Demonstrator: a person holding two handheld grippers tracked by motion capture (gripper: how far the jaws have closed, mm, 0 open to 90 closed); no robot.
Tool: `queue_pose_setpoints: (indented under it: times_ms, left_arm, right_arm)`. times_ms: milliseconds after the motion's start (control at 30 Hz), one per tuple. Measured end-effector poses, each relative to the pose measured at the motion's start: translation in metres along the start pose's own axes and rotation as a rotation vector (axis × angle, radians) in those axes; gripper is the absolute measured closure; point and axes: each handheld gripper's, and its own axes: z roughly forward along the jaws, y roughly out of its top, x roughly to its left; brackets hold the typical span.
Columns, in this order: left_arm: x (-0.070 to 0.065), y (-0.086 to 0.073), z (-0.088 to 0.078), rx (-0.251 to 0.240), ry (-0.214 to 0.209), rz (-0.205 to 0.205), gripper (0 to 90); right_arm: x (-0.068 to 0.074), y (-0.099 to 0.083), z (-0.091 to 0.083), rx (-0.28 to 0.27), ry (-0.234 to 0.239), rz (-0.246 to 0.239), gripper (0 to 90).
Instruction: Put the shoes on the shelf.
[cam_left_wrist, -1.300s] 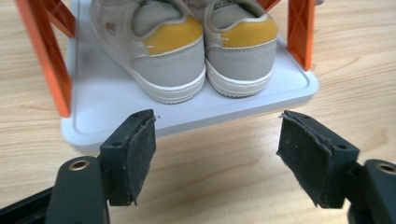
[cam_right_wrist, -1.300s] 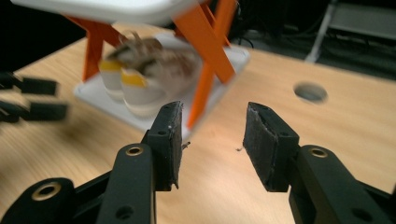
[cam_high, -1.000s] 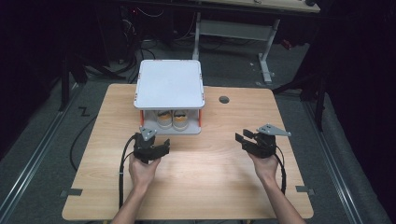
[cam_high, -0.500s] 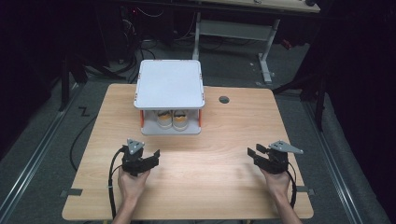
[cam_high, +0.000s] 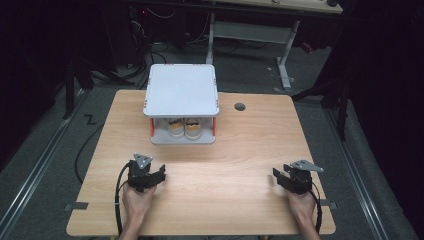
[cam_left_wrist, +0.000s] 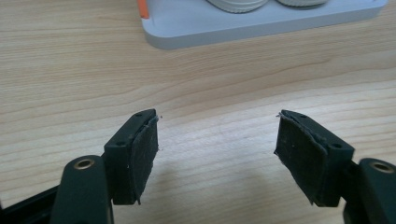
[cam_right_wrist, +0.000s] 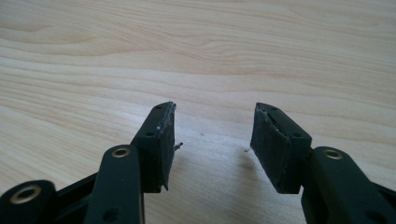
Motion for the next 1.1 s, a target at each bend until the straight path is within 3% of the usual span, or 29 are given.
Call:
queue_pose_setpoints:
  times_ms: [400,1100]
  left_arm:
    - [0.003,0.000,0.016,0.049,0.025,0.000,30.1]
    - [0.002,-0.002,0.015,0.045,0.019,-0.005,28.9]
  right_arm:
    - [-0.006,0.002,0.008,0.054,-0.046,0.002,45.4]
    - [-0.007,0.002,0.009,0.057,-0.057,0.012,41.5]
